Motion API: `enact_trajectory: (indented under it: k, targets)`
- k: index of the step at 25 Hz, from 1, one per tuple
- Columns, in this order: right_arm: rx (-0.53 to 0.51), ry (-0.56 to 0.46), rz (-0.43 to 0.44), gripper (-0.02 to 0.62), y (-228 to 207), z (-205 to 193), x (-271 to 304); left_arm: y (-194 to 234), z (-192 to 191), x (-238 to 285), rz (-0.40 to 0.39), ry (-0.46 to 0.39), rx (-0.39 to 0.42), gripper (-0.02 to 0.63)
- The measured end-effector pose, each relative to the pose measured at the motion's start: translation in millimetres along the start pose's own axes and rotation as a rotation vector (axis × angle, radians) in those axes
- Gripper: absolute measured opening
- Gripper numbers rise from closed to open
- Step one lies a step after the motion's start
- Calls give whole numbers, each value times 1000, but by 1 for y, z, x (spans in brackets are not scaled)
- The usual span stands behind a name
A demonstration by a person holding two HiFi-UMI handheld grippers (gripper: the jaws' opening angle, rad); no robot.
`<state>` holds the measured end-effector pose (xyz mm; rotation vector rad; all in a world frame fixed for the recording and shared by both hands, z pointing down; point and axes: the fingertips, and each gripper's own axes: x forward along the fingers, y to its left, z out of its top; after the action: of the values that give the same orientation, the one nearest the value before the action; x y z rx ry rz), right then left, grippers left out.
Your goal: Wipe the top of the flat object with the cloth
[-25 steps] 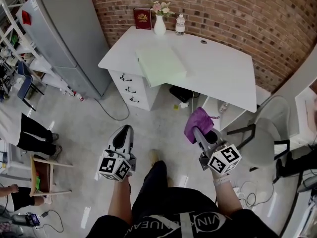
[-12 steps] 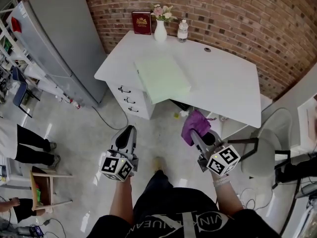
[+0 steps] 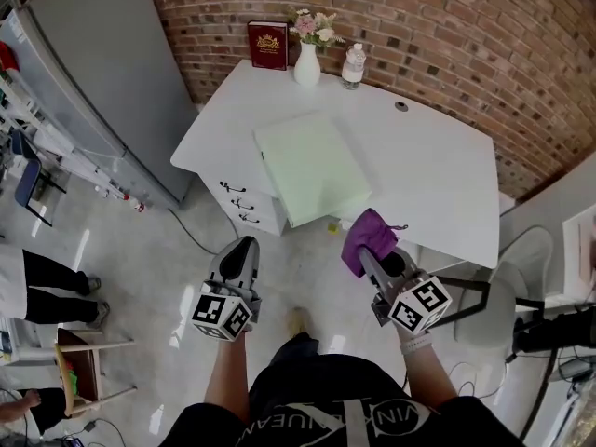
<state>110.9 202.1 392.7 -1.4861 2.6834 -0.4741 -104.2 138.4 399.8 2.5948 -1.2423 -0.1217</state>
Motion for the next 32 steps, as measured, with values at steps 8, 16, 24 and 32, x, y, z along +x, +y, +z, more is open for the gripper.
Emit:
enact_trajectory:
  k: [8, 16, 24, 32]
  targets:
    - [13, 18, -15, 64, -22, 6, 62, 42, 4, 49, -40, 32, 3, 32]
    - [39, 31, -21, 64, -30, 9, 90, 58, -3, 64, -63, 59, 4, 32]
    - [24, 69, 17, 64, -34, 13, 121, 81, -10, 67, -32, 64, -23, 32]
    - [19, 83, 68, 64, -48, 30, 175, 115, -1, 102, -28, 66, -20, 32]
